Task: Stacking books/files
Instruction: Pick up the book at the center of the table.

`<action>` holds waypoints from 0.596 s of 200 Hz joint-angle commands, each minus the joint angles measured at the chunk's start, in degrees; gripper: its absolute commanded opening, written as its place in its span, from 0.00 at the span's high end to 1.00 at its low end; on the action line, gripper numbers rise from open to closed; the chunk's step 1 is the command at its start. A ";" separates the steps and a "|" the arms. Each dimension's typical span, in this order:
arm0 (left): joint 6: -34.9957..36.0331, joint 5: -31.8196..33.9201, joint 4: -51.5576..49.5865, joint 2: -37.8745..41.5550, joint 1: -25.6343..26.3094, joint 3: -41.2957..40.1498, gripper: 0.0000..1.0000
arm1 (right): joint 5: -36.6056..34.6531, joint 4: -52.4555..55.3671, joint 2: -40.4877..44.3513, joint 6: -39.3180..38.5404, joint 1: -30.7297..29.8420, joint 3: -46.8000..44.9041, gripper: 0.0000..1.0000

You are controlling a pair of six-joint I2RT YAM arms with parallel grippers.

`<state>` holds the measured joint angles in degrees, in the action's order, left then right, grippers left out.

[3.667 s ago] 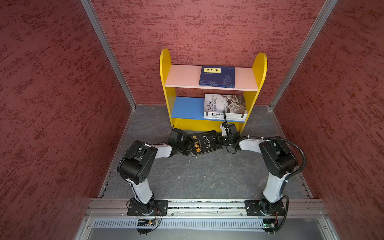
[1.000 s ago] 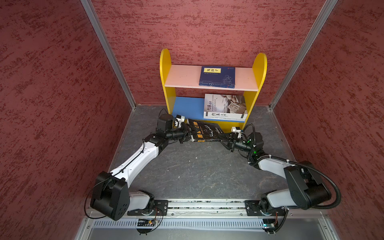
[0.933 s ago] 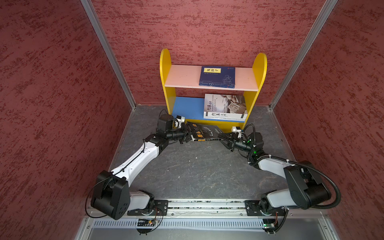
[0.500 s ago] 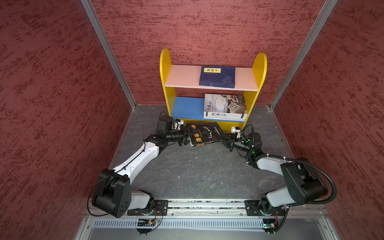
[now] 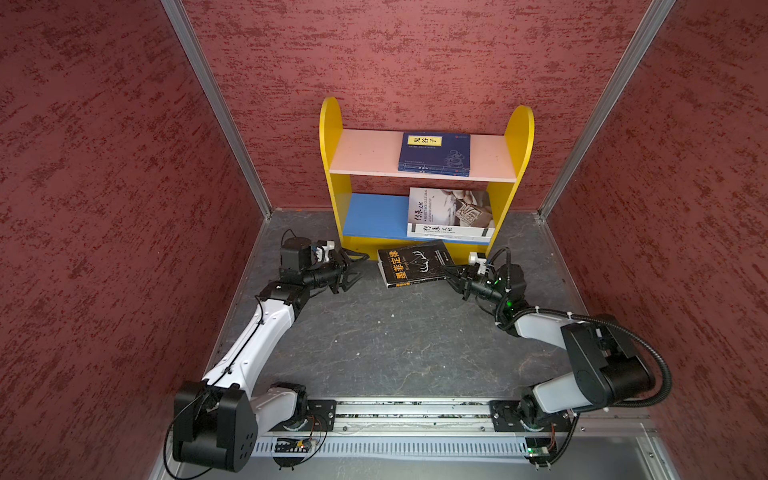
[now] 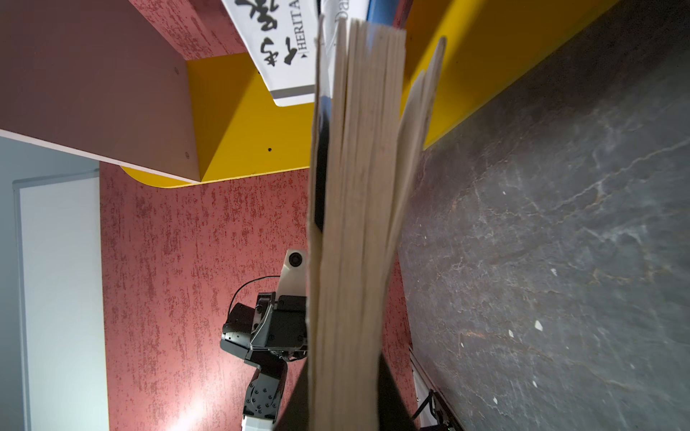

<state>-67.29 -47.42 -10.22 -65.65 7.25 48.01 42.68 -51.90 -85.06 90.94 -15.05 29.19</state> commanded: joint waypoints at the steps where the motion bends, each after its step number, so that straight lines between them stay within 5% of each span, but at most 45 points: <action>1: 2.59 -1.62 -5.05 -0.18 -0.11 0.23 0.39 | 0.96 -0.02 3.27 -2.37 0.34 3.57 0.89; 45: 3.41 -0.51 -5.17 0.31 -0.93 -1.33 0.35 | 9.90 13.98 8.54 -11.13 0.25 10.78 0.88; 91: 4.29 -0.04 -5.27 -0.07 -3.86 -1.69 0.32 | 16.06 53.24 16.53 -37.85 0.12 28.38 0.87; 119: 4.95 -0.48 -4.74 -0.72 -4.92 -0.93 0.32 | 18.93 50.96 17.55 -35.81 0.10 34.45 0.86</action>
<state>-64.18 -47.68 -15.44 -65.89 3.18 46.68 56.23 -4.60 -69.32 59.79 -14.94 59.20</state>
